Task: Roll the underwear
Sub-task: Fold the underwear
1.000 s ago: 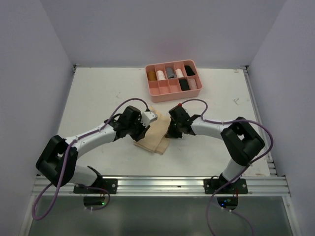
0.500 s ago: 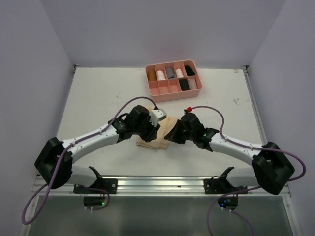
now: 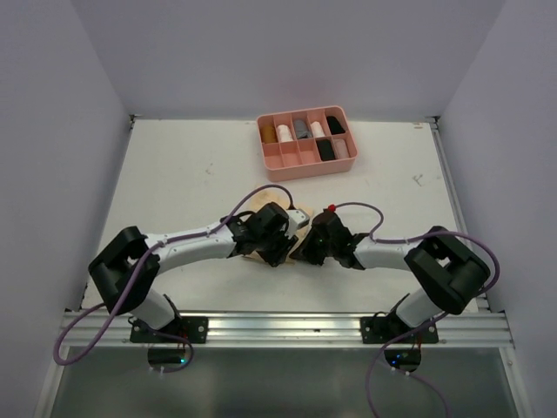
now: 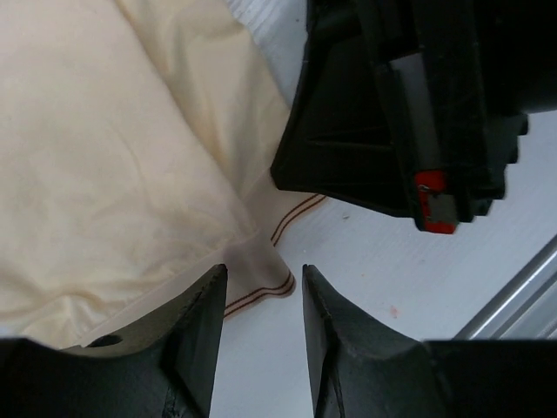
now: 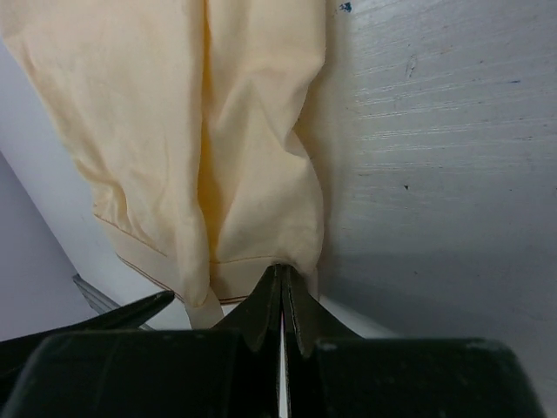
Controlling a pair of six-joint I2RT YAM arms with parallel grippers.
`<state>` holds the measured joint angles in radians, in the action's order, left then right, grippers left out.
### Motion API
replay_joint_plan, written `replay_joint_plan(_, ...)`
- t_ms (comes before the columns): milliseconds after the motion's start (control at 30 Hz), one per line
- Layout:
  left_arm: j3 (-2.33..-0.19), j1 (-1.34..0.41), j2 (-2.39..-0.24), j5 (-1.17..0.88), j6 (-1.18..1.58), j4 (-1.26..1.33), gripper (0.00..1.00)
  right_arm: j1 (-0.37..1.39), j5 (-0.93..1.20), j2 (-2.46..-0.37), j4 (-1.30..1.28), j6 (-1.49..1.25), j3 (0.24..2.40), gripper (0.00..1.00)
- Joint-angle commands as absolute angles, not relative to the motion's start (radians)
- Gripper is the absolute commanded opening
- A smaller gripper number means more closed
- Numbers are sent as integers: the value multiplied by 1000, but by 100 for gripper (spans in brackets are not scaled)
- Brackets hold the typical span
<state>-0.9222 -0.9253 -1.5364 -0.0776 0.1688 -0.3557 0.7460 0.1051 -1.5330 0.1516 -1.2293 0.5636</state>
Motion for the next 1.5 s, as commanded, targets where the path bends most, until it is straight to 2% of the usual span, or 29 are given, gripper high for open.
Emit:
replay_joint_plan(0, -966, -928, -1569, -5, 202, -367, 43, 749, 115, -1551, 222, -1266, 532, 0)
replay_joint_plan(267, -995, -930, -1618, -5, 196, -373, 30, 752, 120, -1509, 198, -1264, 517, 0)
replay_joint_plan(367, -1018, -930, -1612, -8, 190, -393, 16, 753, 118, -1496, 180, -1258, 515, 0)
replay_joint_plan(433, -1026, -930, -1586, -20, 181, -400, 2, 753, 120, -1493, 181, -1259, 508, 0)
replay_joint_plan(467, -1032, -930, -1576, -37, 181, -400, 0, 752, 123, -1494, 184, -1259, 506, 0)
replay_joint_plan(1067, -1121, -946, -1543, -118, 189, -426, 0, 752, 132, -1482, 157, -1247, 505, 0)
replay_joint_plan(1233, -1086, -936, -1490, -112, 189, -428, 0, 752, 68, -1341, 19, -1163, 557, 0)
replay_joint_plan(1333, -1083, -933, -1448, -114, 196, -405, 0, 752, 43, -1231, 37, -1198, 528, 3)
replay_joint_plan(1467, -1094, -933, -1463, -115, 199, -414, 0, 752, 37, -1183, 45, -1235, 508, 6)
